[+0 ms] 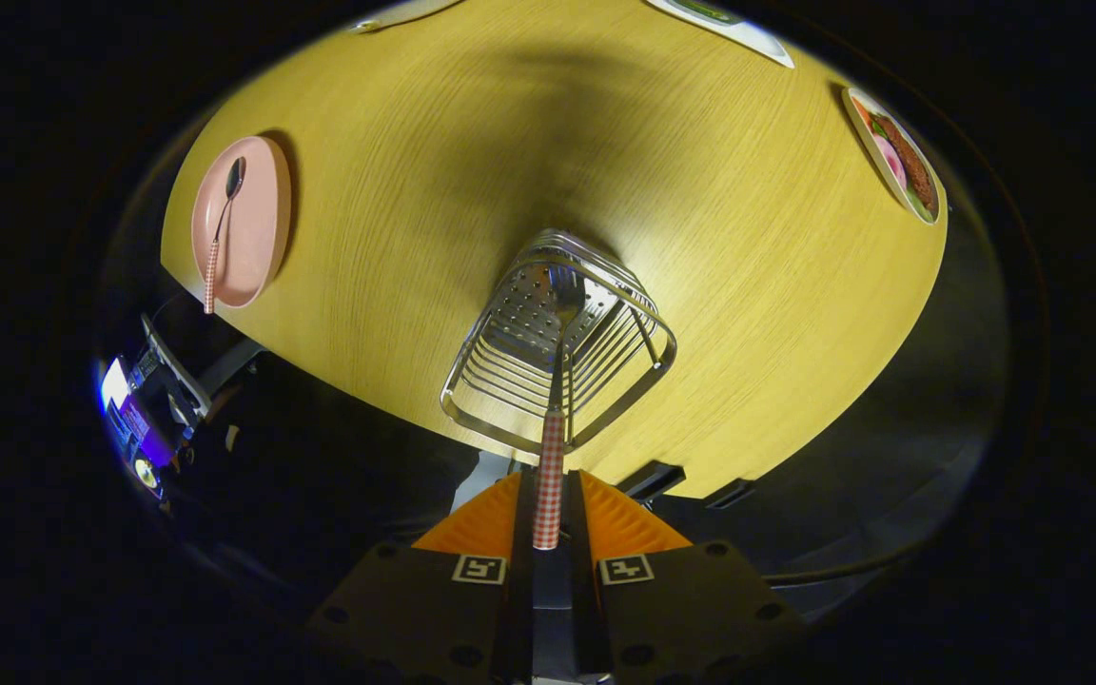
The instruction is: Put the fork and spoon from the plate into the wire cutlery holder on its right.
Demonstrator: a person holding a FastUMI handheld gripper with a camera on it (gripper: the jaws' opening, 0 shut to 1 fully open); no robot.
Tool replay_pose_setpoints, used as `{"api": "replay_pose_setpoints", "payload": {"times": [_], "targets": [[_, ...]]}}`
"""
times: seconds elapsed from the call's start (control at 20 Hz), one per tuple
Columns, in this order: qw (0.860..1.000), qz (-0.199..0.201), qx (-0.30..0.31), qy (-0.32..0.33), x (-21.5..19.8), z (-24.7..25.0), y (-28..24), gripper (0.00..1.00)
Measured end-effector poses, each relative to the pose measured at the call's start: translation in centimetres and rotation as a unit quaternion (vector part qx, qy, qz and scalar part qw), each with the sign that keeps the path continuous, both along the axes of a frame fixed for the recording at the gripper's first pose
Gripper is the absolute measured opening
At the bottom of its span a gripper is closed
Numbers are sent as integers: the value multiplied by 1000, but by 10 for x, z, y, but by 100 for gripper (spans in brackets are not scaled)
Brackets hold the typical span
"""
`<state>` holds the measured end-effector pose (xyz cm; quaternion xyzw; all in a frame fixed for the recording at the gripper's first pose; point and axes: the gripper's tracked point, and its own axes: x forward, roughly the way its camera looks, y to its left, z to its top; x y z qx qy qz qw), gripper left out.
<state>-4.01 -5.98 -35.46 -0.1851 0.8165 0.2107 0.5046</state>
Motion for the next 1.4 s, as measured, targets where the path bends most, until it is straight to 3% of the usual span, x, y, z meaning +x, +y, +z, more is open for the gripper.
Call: {"api": "replay_pose_setpoints", "payload": {"times": [0.25,0.4,0.65,0.75,0.85,1.05,1.4], "targets": [[993,-49,69,-79,18,16,11,25],[983,-82,104,-123,23,35,18,40],[961,-119,181,-171,15,70,57,40],[954,-118,210,-181,5,83,79,40],[947,-110,236,-187,-4,94,106,51],[931,-122,292,-179,-29,107,180,53],[925,-133,323,-149,-65,80,304,54]]}}
